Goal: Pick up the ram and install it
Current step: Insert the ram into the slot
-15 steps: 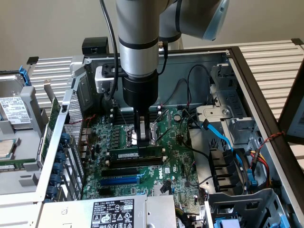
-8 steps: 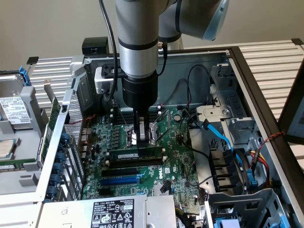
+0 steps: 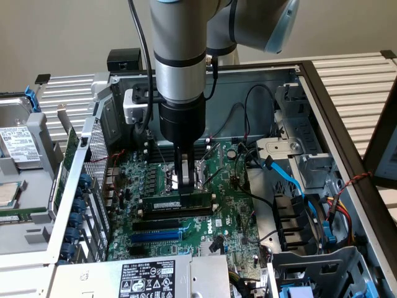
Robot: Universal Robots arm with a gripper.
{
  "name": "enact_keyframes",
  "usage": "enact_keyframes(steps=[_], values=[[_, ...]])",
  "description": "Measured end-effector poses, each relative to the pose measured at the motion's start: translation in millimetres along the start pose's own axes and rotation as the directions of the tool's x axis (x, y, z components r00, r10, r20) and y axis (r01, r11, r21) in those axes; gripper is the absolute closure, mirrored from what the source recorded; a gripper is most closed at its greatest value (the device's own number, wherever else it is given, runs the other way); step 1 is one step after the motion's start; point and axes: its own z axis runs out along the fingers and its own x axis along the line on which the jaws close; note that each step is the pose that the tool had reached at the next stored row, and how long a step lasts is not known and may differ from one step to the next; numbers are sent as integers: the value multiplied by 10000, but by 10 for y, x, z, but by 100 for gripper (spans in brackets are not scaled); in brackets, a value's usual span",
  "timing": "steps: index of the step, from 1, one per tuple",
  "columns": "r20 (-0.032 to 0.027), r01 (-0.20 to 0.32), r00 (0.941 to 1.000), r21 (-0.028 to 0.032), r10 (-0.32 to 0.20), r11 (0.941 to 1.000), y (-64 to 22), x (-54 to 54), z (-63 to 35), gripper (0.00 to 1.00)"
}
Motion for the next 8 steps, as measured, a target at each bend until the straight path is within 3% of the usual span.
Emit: enact_keyframes(steps=[8], values=[[-3, -2, 10000, 15, 2, 10000, 3, -6, 2, 86]])
